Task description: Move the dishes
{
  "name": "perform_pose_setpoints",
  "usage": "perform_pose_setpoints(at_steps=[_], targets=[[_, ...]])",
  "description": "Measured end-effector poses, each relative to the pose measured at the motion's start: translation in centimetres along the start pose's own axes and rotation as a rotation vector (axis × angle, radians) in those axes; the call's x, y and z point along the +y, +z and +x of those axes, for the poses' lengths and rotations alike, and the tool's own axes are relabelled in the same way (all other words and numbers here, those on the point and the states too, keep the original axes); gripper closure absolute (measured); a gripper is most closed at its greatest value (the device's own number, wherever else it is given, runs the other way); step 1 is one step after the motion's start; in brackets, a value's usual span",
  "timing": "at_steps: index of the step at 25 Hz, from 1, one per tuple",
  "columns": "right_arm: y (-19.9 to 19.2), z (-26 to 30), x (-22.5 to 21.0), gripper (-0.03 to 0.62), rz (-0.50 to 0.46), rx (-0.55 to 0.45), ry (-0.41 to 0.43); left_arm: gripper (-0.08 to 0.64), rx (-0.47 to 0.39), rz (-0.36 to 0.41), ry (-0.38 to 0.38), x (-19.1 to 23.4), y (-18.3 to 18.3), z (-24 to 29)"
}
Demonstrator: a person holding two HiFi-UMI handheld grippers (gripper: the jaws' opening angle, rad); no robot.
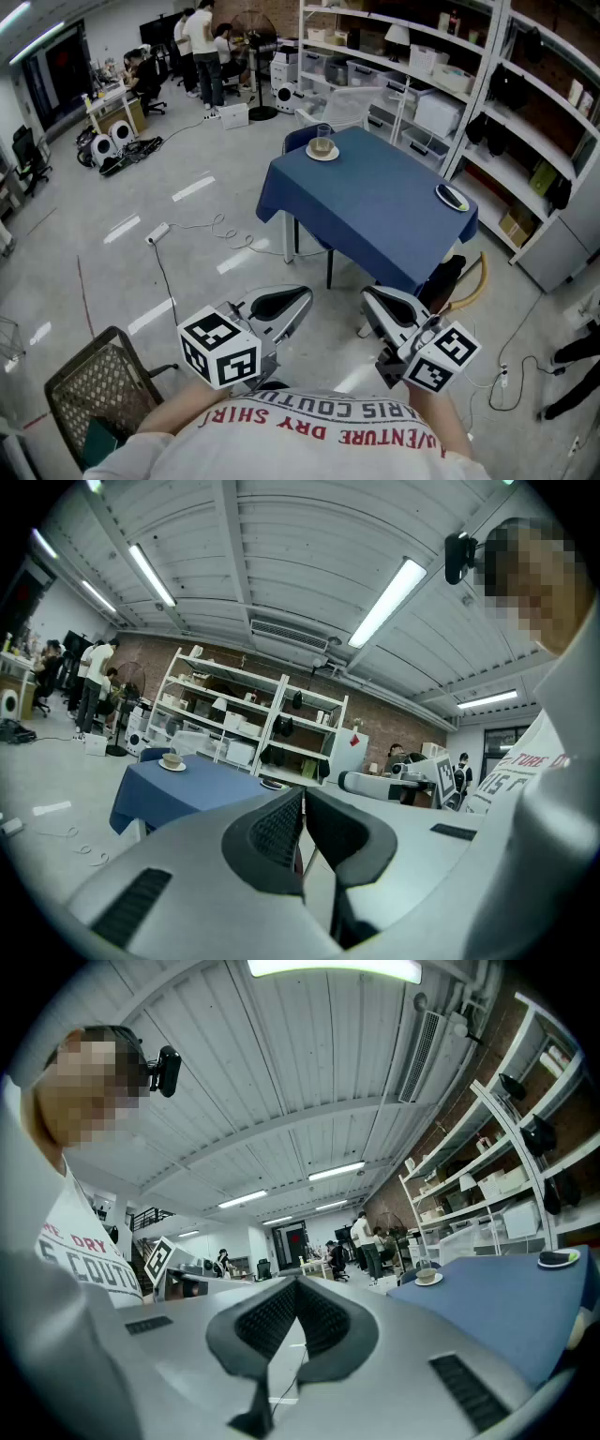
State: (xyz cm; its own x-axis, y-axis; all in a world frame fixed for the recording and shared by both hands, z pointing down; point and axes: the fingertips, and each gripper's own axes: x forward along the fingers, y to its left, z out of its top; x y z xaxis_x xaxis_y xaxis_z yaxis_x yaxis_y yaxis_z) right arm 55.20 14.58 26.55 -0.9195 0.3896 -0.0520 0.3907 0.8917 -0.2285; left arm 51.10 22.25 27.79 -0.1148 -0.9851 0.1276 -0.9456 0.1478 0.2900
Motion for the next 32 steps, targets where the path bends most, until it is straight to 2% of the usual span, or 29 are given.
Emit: perform_pose_setpoints(at_steps=[10,19,24,32], targets=[[0.3,0.6,-0.8,0.571,-0.011,-0.017,0.006,0.528,-0.002,0.024,0.009,0.5,0.5,0.6],[-2.0,4.5,-2.3,0.569,0.028,0.033,0.009,0.528,0.009,-0.031,0.044,4.8,-0.6,0.3],[-4.1,9.0,-5.3,0.569,0.079,0.073,-0.022,0.528,0.047,-0.085,0.034,10.0,-1.5,1.4],[-6.2,20.0,-12.6,0.569,0.161,0.111,-0.101,0.528,0.117,-0.153,0.042,24.4,-0.2,4.3]])
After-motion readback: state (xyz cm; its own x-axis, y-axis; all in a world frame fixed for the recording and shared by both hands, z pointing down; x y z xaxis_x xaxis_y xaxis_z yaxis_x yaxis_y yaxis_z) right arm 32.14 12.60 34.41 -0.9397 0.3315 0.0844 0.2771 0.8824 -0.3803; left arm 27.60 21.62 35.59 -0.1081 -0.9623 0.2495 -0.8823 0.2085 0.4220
